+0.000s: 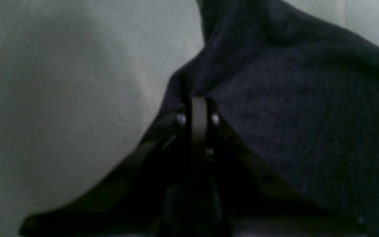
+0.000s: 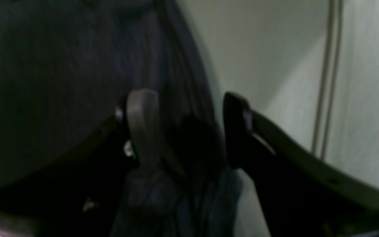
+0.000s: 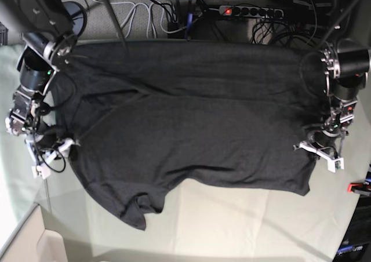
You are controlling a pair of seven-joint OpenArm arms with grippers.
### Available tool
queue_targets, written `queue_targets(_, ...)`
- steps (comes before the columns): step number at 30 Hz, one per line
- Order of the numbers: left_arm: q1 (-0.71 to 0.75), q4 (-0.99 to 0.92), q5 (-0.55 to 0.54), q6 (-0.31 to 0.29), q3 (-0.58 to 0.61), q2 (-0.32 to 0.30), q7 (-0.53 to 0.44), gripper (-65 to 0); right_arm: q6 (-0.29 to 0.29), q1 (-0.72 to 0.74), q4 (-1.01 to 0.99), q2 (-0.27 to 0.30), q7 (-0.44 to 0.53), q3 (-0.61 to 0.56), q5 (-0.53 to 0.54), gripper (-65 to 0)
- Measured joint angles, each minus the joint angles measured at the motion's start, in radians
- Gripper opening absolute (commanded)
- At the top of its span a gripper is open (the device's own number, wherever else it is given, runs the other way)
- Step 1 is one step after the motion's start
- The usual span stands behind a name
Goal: Layout the t-shirt on the table in an organized manner, then fold the t-shirt properly
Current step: 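Grasp the shirt side edge with the right gripper near the hem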
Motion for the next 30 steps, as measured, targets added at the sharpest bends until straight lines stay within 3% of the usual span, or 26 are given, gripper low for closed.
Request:
queue_targets(7, 0.0, 0.0, 0.0, 0.0, 0.0, 0.0, 0.0, -64.9, -0.001, -0.034, 0.0, -0.001, 0.003, -0.01, 0.002, -34.8)
queue_targets(10, 0.0, 0.0, 0.0, 0.0, 0.0, 0.0, 0.0, -64.9, -0.002, -0.051, 0.0, -0.001, 0.016, -0.039, 0.005, -46.3)
queue_targets(13, 0.0, 0.0, 0.0, 0.0, 0.0, -0.003, 0.0, -64.9, -0.002, -0.056, 0.002, -0.001, 0.018, -0.073, 0.01, -65.0)
queue_targets(21, 0.006, 0.0, 0.003, -0.005, 0.0, -0.025, 0.006, -64.9, -0.001, -0.056, 0.017, -0.001, 0.006, -0.071, 0.011, -65.0)
queue_targets(30, 0.003, 0.002, -0.004, -0.024, -0.001, -0.058, 0.076, -64.9, 0.001, -0.208, 0.261, -0.019, 0.0, -0.028, 0.062, -65.0)
